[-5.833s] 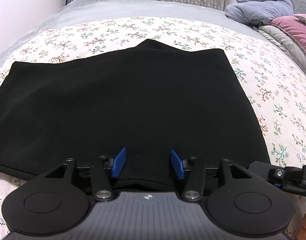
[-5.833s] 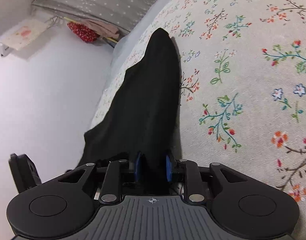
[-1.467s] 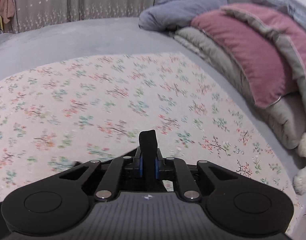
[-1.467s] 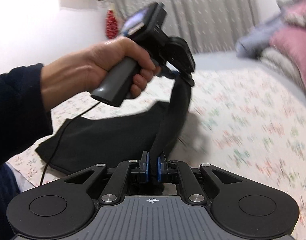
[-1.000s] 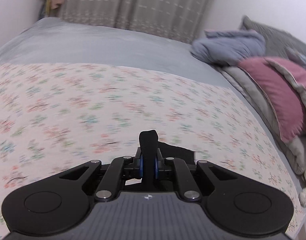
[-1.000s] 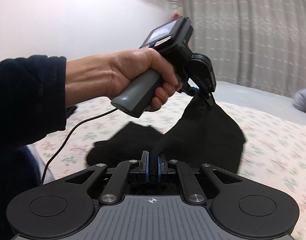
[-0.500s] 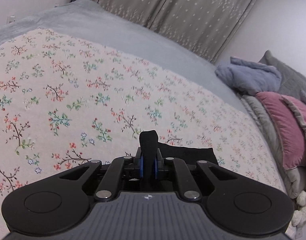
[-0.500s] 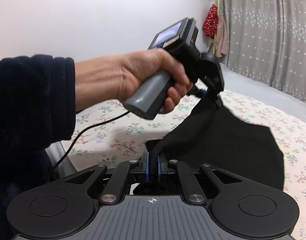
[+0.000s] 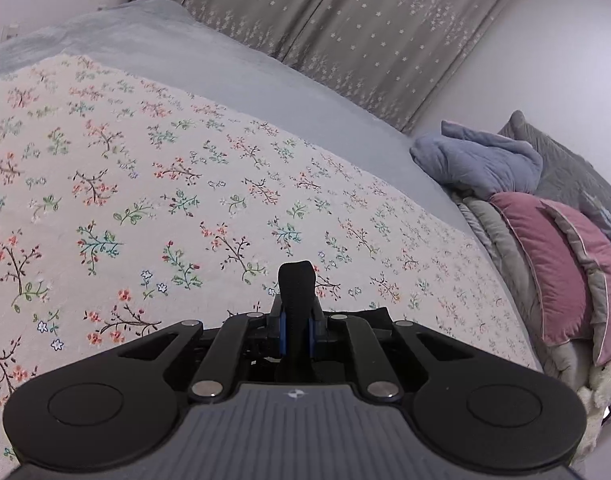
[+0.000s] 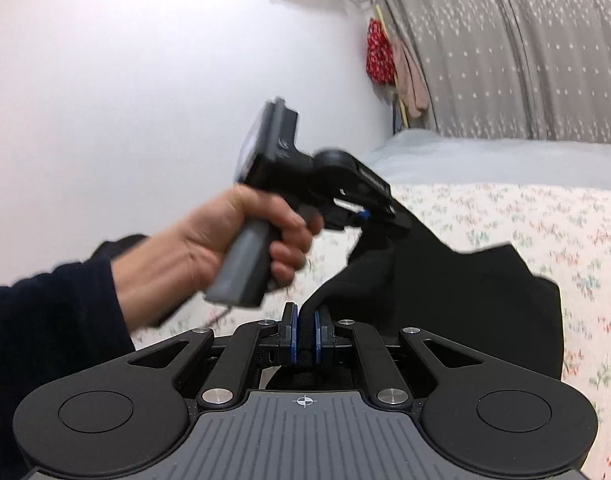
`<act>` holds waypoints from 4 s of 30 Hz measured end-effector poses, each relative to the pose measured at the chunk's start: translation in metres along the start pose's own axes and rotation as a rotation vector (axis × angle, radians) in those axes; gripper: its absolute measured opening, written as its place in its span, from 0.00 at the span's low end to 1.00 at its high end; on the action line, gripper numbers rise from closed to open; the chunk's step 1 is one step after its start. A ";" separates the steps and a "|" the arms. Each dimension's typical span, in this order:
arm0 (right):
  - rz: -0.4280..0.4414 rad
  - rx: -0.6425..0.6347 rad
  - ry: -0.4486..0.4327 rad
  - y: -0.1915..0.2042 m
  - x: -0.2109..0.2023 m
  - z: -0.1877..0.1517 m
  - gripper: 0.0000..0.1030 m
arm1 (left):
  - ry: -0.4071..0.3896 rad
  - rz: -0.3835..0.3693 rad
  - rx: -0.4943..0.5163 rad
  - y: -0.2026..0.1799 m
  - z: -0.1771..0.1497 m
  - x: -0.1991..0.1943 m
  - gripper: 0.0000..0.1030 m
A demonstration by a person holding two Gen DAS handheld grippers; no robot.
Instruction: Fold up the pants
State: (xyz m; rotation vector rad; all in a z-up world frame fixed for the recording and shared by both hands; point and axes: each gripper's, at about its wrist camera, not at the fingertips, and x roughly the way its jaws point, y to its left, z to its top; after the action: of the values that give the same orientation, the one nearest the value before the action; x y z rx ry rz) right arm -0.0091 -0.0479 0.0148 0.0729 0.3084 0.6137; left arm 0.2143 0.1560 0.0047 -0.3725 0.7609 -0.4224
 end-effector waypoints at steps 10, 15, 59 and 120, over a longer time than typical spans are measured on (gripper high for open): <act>-0.016 -0.193 0.115 0.054 0.046 -0.033 0.08 | 0.084 0.096 -0.083 0.052 -0.016 0.017 0.25; -0.021 -0.227 0.165 0.058 0.054 -0.042 0.13 | 0.093 0.145 -0.084 0.057 -0.019 0.002 0.67; -0.093 -0.184 0.293 -0.001 0.027 -0.065 0.64 | 0.064 0.168 -0.151 0.019 -0.121 -0.081 0.51; -0.216 0.078 0.270 -0.079 0.043 -0.052 0.61 | 0.051 0.224 0.227 -0.023 -0.089 -0.010 0.41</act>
State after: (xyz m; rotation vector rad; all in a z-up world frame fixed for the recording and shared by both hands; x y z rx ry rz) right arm 0.0526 -0.0889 -0.0582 0.0304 0.5933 0.3959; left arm 0.1383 0.1259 -0.0381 -0.0631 0.7860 -0.3040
